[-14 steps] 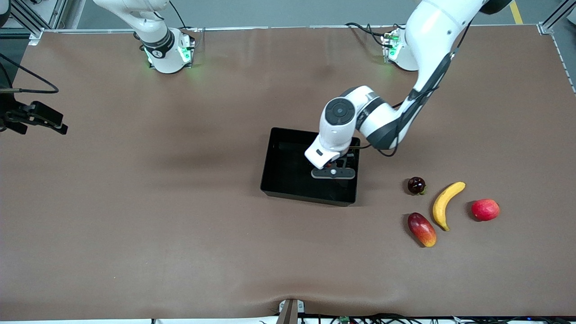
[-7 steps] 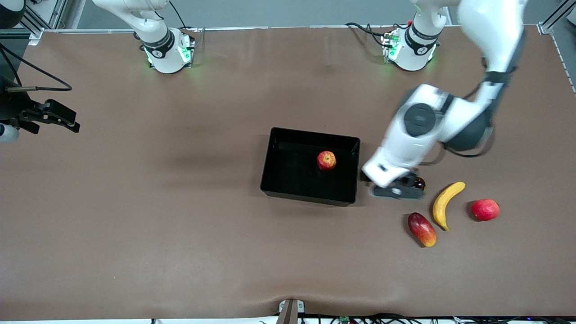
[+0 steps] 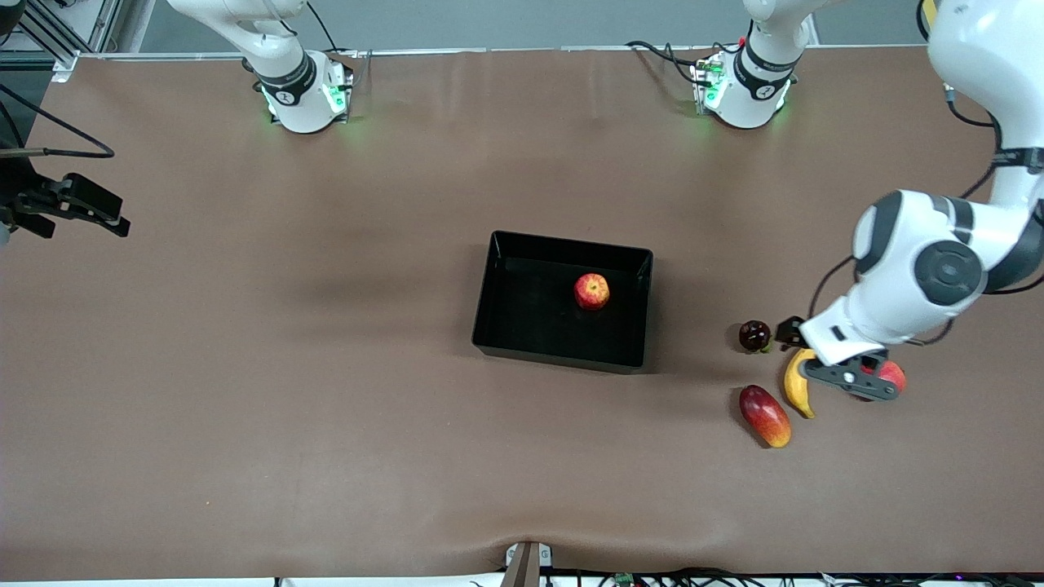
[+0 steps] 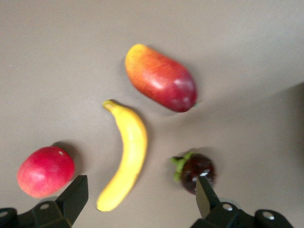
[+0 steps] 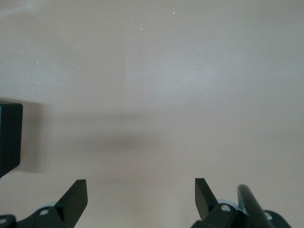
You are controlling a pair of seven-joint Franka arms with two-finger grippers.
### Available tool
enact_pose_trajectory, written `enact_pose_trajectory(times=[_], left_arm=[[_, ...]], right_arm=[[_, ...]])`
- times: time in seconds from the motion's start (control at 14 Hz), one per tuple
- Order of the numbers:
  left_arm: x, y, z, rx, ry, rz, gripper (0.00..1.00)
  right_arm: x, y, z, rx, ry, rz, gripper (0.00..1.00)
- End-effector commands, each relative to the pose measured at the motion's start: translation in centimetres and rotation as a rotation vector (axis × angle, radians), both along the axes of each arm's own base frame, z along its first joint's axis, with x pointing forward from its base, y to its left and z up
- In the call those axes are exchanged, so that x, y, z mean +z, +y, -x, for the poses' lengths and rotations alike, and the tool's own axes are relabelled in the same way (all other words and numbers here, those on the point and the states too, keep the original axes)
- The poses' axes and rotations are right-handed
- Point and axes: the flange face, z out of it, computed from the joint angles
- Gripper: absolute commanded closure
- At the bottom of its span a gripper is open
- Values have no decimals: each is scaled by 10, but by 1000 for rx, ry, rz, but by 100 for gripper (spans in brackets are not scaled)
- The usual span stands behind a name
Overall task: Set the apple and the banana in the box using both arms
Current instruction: 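Move the left gripper to the yellow banana and grasp it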
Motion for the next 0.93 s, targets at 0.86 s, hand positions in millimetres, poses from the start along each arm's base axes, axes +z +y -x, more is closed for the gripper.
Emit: enact_pose_trajectory(times=[0.86], left_arm=[[-118, 54, 13, -310, 19, 85, 34]], right_arm=[[3, 3, 7, 2, -8, -38, 0]])
